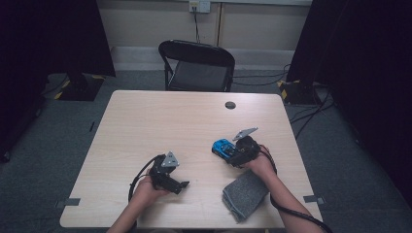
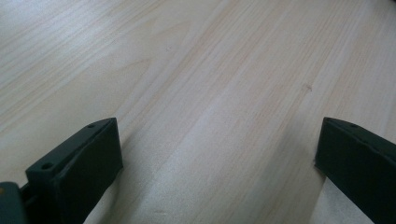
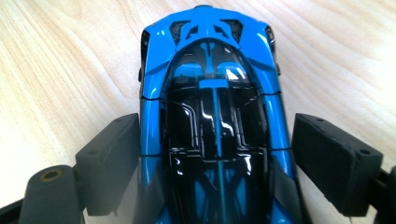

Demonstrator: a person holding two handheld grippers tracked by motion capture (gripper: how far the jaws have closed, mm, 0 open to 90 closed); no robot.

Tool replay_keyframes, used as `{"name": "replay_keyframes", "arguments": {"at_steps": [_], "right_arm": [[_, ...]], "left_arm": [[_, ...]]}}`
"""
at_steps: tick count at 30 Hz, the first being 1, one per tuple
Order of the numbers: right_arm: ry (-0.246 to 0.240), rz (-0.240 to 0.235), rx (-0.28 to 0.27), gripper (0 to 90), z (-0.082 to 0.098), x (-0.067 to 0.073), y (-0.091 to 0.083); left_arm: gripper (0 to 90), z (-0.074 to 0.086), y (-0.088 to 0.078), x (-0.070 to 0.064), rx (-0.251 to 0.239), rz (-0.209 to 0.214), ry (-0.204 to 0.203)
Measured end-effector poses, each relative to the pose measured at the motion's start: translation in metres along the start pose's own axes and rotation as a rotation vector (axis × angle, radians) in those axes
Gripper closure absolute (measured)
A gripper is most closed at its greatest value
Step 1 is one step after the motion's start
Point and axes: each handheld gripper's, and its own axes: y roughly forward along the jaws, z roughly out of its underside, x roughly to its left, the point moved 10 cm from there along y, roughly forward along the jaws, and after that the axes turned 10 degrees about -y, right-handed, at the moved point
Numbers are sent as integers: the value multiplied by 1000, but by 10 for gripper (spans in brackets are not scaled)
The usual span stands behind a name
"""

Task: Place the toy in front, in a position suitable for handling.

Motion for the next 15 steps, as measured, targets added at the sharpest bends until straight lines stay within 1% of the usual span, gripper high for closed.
{"name": "replay_keyframes", "arguments": {"at_steps": [1,5,6,7,8,9,10,11,13,15], "right_arm": [[-2,8,7,162,0,-1,1],[9,3,-9,158,-4,0,5],[0,17,-3,152,-5,0,6],[3,24,-10,158,-6,-1,6],[16,29,-17,168,-6,-2,7],[23,29,-24,193,-7,-2,7],[6,21,-29,233,-8,-1,7],[-11,4,-29,260,-9,1,6],[11,10,-36,261,-10,1,6],[23,-1,-35,262,-10,1,5]], "left_arm": [[0,0,0,0,0,0,0],[0,0,0,0,0,0,-1],[0,0,0,0,0,0,0],[0,0,0,0,0,0,0],[0,0,0,0,0,0,0],[0,0,0,0,0,0,0],[0,0,0,0,0,0,0],[0,0,0,0,0,0,0],[0,0,0,0,0,0,0],[0,0,0,0,0,0,0]]}}
